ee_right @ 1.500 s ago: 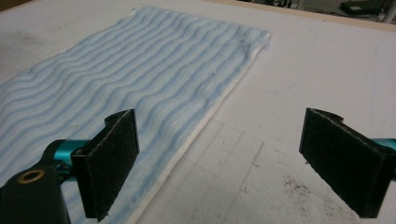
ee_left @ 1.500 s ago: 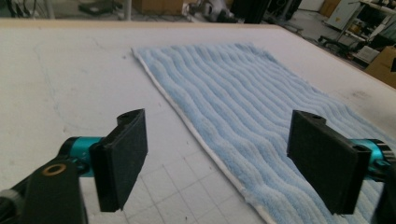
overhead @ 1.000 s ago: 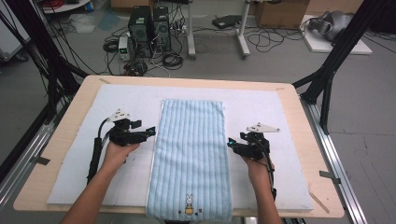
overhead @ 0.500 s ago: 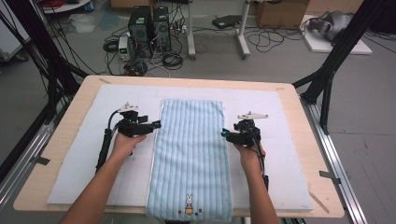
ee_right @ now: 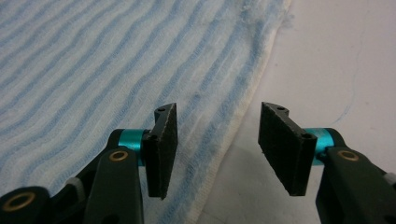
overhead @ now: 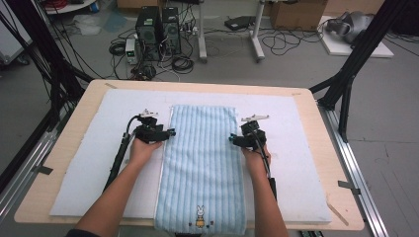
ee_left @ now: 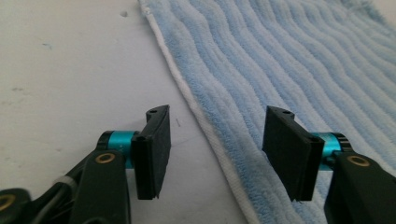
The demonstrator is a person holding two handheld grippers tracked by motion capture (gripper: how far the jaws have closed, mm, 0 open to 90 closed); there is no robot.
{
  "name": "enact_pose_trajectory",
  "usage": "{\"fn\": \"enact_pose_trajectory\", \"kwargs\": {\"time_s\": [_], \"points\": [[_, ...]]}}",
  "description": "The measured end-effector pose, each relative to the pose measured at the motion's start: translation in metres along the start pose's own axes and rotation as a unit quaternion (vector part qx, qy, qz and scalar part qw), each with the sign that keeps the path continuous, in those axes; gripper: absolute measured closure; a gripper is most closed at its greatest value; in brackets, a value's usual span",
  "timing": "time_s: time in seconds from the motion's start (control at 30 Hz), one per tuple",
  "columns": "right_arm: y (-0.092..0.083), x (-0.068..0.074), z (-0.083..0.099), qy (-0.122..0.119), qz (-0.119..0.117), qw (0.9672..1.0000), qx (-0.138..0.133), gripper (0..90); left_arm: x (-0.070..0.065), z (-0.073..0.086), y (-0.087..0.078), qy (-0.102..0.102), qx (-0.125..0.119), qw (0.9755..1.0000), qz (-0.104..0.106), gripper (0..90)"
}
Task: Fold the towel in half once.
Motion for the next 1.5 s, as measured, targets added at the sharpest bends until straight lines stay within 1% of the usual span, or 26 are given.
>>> {"fn": "enact_pose_trajectory", "kwargs": {"time_s": [0.03,0.1,0.13,0.2,0.27,0.33,0.37,0.4,0.43,0.47,0.5,0.53,0.57,0.63,0.7,0.77,0.87,0.93,1.0,1.1,1.17,1.2,1.23,1.27,1.43,1.5], "points": [[0.001,0.000,0.001,0.000,0.001,1.0000,0.002,50.2,0.000,0.000,0.000,0.009,0.001,0.9999,-0.007,45.5],[0.004,0.001,0.002,-0.002,0.004,1.0000,0.006,52.3,-0.001,0.002,0.000,0.044,0.004,0.9986,-0.029,50.4],[0.005,0.001,0.003,-0.002,0.004,1.0000,0.008,53.0,-0.003,0.003,0.000,0.056,0.003,0.9979,-0.033,54.2],[0.005,0.002,0.002,0.003,0.005,1.0000,0.004,57.3,-0.008,0.004,-0.001,0.078,0.006,0.9966,-0.025,65.6],[0.006,0.002,0.002,-0.001,0.008,1.0000,0.003,62.0,-0.013,0.004,0.000,0.088,0.005,0.9959,-0.016,76.0],[0.006,0.003,0.002,-0.008,0.010,0.9999,0.005,70.1,-0.016,0.005,0.000,0.086,0.007,0.9962,-0.010,84.5],[0.006,0.004,0.001,-0.013,0.008,0.9999,0.005,75.8,-0.016,0.005,0.000,0.079,0.008,0.9968,-0.008,86.0],[0.006,0.006,0.001,-0.019,0.002,0.9998,0.006,81.8,-0.015,0.005,0.000,0.061,0.008,0.9981,-0.001,86.7],[0.006,0.008,0.001,-0.028,0.002,0.9996,0.007,84.3,-0.014,0.005,0.000,0.042,0.008,0.9990,0.005,87.0],[0.007,0.009,0.001,-0.031,0.005,0.9995,0.009,84.8,-0.012,0.004,0.000,0.016,0.009,0.9997,0.015,87.3],[0.006,0.009,0.001,-0.031,0.005,0.9994,0.011,85.1,-0.012,0.004,0.000,0.004,0.009,0.9998,0.019,87.4],[0.006,0.009,0.000,-0.031,0.005,0.9995,0.010,85.1,-0.011,0.004,-0.001,0.000,0.010,0.9997,0.023,87.4],[0.005,0.008,0.000,-0.027,0.003,0.9996,0.008,85.1,-0.012,0.003,-0.003,0.002,0.008,0.9997,0.025,87.4],[0.002,0.008,-0.001,-0.016,-0.007,0.9998,0.001,85.0,-0.013,-0.001,-0.007,-0.001,-0.002,0.9994,0.035,87.3],[-0.004,0.008,-0.003,-0.010,-0.017,0.9997,-0.011,85.0,-0.013,-0.009,-0.014,-0.019,-0.019,0.9983,0.051,87.3],[-0.010,0.009,-0.005,-0.006,-0.024,0.9995,-0.020,85.0,-0.014,-0.014,-0.020,-0.023,-0.029,0.9974,0.061,87.4],[-0.020,0.012,-0.009,0.004,-0.038,0.9987,-0.033,84.9,-0.016,-0.019,-0.030,-0.024,-0.038,0.9962,0.075,87.4],[-0.029,0.014,-0.012,-0.005,-0.037,0.9984,-0.041,84.9,-0.018,-0.021,-0.037,-0.021,-0.039,0.9956,0.083,87.4],[-0.034,0.016,-0.012,-0.007,-0.038,0.9983,-0.043,84.9,-0.021,-0.021,-0.042,-0.018,-0.038,0.9949,0.091,87.3],[-0.043,0.019,-0.011,-0.010,-0.044,0.9979,-0.046,84.9,-0.026,-0.020,-0.052,-0.017,-0.046,0.9936,0.102,87.3],[-0.050,0.022,-0.009,-0.010,-0.051,0.9974,-0.051,84.8,-0.028,-0.015,-0.058,-0.011,-0.044,0.9933,0.106,87.3],[-0.053,0.024,-0.008,-0.010,-0.056,0.9971,-0.050,84.6,-0.028,-0.012,-0.060,-0.005,-0.044,0.9938,0.102,87.3],[-0.056,0.025,-0.008,-0.010,-0.059,0.9967,-0.055,84.6,-0.030,-0.007,-0.063,0.008,-0.043,0.9943,0.098,87.3],[-0.060,0.028,-0.006,-0.016,-0.061,0.9963,-0.059,84.6,-0.031,-0.003,-0.065,0.021,-0.042,0.9945,0.094,87.3],[-0.069,0.038,0.010,-0.037,-0.060,0.9963,-0.049,84.5,-0.041,0.010,-0.079,0.024,-0.052,0.9918,0.114,87.3],[-0.072,0.040,0.015,-0.034,-0.065,0.9959,-0.052,84.6,-0.045,0.012,-0.084,0.023,-0.053,0.9909,0.122,87.3]]}}
Point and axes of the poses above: each handheld gripper's, and its own axes: y roughly forward along the jaws, z roughly out of its underside, x roughly to its left, the point moved 10 cm from there along y, roughly forward along the jaws, and after that the axes turned 2 degrees about -y, right-handed, at the moved point
